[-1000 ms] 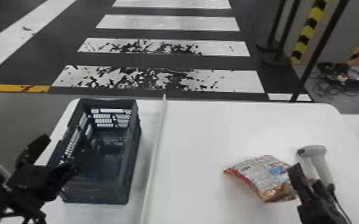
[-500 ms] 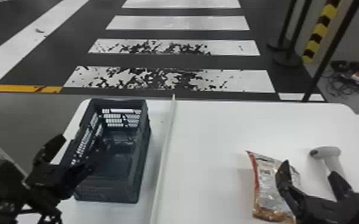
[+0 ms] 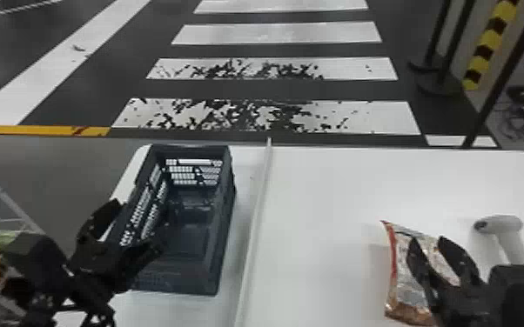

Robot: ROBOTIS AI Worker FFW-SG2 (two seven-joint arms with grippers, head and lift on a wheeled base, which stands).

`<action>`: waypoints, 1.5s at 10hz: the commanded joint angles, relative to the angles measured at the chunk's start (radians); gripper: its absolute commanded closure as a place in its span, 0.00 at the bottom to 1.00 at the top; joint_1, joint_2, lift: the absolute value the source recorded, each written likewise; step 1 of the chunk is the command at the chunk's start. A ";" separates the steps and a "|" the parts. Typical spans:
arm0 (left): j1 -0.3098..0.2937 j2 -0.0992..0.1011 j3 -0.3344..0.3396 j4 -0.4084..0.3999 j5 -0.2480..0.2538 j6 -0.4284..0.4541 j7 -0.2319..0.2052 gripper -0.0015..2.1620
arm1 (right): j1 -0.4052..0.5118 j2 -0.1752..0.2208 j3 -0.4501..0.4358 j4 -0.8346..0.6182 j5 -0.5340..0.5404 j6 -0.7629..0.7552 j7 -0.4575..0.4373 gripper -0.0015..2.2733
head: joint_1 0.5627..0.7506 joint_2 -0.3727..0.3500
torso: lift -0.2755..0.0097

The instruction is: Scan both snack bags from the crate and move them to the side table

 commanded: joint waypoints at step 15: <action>0.023 0.000 0.001 0.002 -0.010 -0.043 0.005 0.01 | -0.049 -0.032 0.000 0.332 -0.006 -0.194 0.113 0.99 | 0.70 0.63 | 0.63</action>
